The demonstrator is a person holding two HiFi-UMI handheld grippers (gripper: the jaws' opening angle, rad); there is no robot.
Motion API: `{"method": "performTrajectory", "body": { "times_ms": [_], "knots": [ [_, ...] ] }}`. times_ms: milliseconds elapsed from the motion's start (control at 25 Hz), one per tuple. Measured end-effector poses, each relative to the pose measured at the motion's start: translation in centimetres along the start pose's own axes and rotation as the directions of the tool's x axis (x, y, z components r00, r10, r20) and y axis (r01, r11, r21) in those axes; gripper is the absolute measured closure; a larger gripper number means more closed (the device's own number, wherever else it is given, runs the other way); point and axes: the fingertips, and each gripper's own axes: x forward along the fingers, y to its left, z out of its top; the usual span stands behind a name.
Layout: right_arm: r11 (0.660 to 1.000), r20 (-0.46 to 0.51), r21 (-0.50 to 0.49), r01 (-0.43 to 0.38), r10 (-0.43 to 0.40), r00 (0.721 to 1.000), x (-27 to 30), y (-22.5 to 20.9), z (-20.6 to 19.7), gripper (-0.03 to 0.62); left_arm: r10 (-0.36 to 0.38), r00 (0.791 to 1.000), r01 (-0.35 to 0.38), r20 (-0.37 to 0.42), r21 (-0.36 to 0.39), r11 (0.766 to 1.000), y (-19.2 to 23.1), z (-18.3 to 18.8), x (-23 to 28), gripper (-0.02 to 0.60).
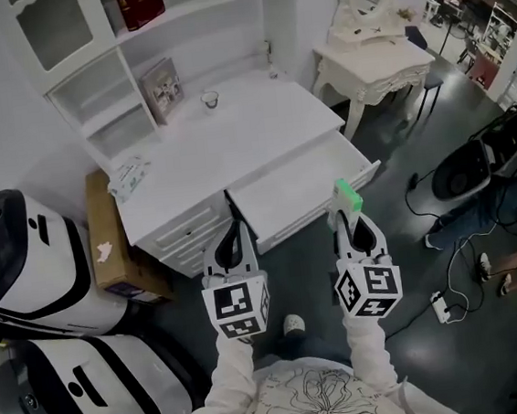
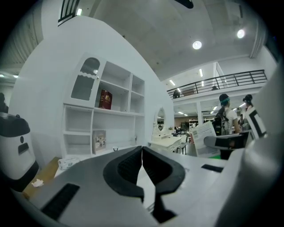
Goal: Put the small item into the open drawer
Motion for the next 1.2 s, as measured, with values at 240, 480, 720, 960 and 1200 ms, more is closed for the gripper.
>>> {"method": "performTrajectory", "body": {
  "times_ms": [240, 480, 720, 960, 1200],
  "knots": [
    [0.999, -0.02, 0.018, -0.037, 0.037, 0.999, 4.4, -2.0, -0.2, 0.505, 0.033, 0.999, -0.033, -0.018, 0.001, 0.999, -0.4, -0.2, 4.0, 0.576],
    [0.998, -0.055, 0.037, -0.052, 0.054, 0.997, 7.6, -2.8, -1.3, 0.505, 0.051, 0.997, -0.051, -0.055, -0.002, 0.999, 0.2, -1.1, 7.1, 0.576],
    [0.998, -0.085, 0.046, -0.043, 0.047, 0.995, 11.5, -3.6, -2.1, 0.505, 0.039, 0.996, -0.039, -0.082, -0.003, 0.999, 0.9, -1.8, 11.2, 0.577],
    [0.999, -0.111, 0.049, -0.02, 0.025, 0.994, 16.9, -4.4, -2.7, 0.505, 0.014, 0.995, -0.015, -0.099, -0.013, 1.0, 2.4, -2.3, 16.9, 0.575],
    [0.998, -0.149, 0.058, 0.004, 0.005, 0.989, 22.3, -4.9, -3.6, 0.505, -0.014, 0.992, 0.013, -0.123, -0.012, 1.0, 4.0, -2.6, 22.5, 0.576]
  ]
}}
